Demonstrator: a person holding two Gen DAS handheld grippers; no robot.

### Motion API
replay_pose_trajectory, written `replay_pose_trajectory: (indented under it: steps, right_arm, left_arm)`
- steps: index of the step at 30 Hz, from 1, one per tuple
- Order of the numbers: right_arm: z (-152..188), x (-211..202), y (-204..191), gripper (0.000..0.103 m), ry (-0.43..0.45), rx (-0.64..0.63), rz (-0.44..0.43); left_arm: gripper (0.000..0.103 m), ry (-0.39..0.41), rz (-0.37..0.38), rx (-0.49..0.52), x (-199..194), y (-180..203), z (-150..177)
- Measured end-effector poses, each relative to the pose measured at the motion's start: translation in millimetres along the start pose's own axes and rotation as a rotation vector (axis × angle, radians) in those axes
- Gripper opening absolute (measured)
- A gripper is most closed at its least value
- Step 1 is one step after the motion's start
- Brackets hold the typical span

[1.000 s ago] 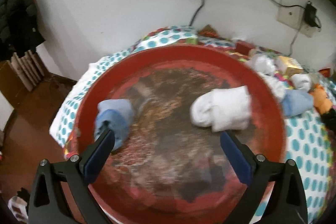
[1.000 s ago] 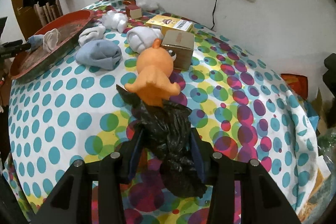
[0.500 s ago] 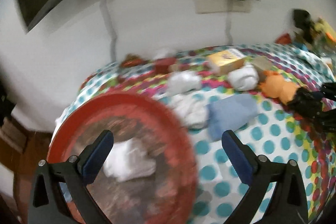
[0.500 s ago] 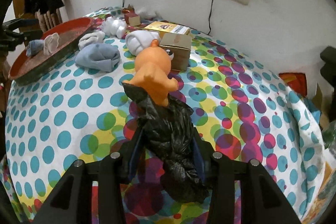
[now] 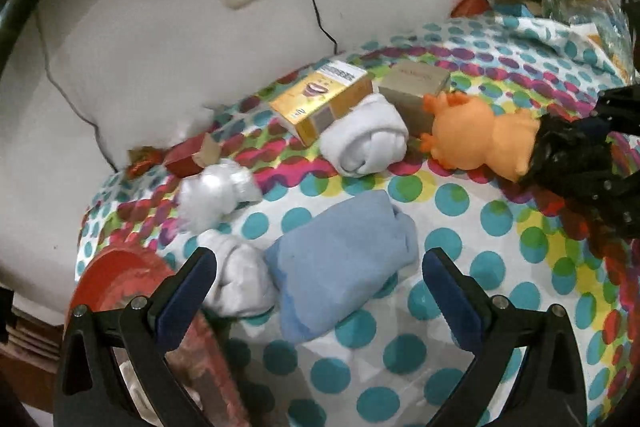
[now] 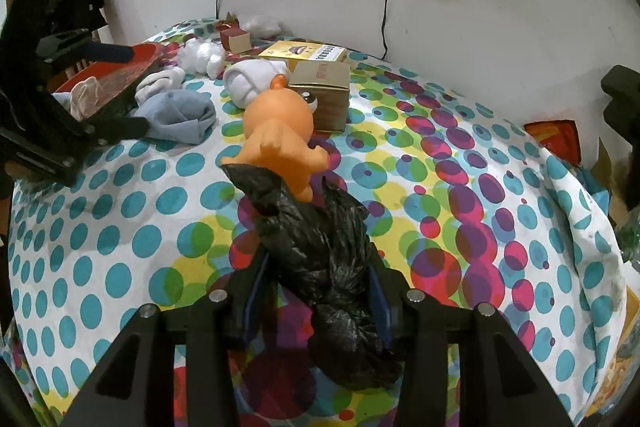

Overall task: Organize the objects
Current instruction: 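Grasp the light blue sock with the left gripper while the right gripper holds the black bag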

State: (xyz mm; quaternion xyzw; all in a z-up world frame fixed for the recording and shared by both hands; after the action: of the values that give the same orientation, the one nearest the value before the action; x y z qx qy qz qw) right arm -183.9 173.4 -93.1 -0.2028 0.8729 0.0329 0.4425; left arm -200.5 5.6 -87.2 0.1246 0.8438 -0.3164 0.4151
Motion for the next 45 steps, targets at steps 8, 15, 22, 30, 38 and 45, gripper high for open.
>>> replay_pose_trajectory:
  steps: [8, 15, 22, 30, 38, 45]
  right_arm:
    - [0, -1, -1, 0.045, 0.002, -0.005, 0.007]
    - [0, -1, 1, 0.045, 0.003, -0.005, 0.009]
    - [0, 0, 0, 0.045, 0.000, 0.004, 0.006]
    - [0, 1, 1, 0.045, 0.000, 0.005, 0.005]
    - [0, 1, 0, 0.045, 0.003, -0.002, 0.014]
    - [0, 1, -1, 0.045, 0.005, 0.002, 0.024]
  left_arm:
    - [0.071, -0.011, -0.015, 0.076, 15, 14, -4]
    - [0.027, -0.015, 0.057, 0.034, 12, 19, -11]
    - [0.026, 0.033, 0.154, -0.063, -17, 15, -12]
    - [0.026, 0.034, 0.163, -0.173, -47, 2, -5]
    - [0.026, 0.033, 0.133, -0.269, -77, -28, 13]
    - [0.026, -0.010, 0.043, -0.372, -93, -72, 48]
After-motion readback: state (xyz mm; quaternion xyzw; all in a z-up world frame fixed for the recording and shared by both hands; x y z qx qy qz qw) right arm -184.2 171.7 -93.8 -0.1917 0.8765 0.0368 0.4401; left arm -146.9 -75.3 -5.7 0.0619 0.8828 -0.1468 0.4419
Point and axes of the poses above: each gripper's, at about its wrist camera, not at the fingertips, and x roughly the way its jaws point, y to its right, z to its underside, the point moved 3 cm from there along x, roughly the way its jaws point, and after that the axes turned 13 degrees about x, right-handed, at the moved point
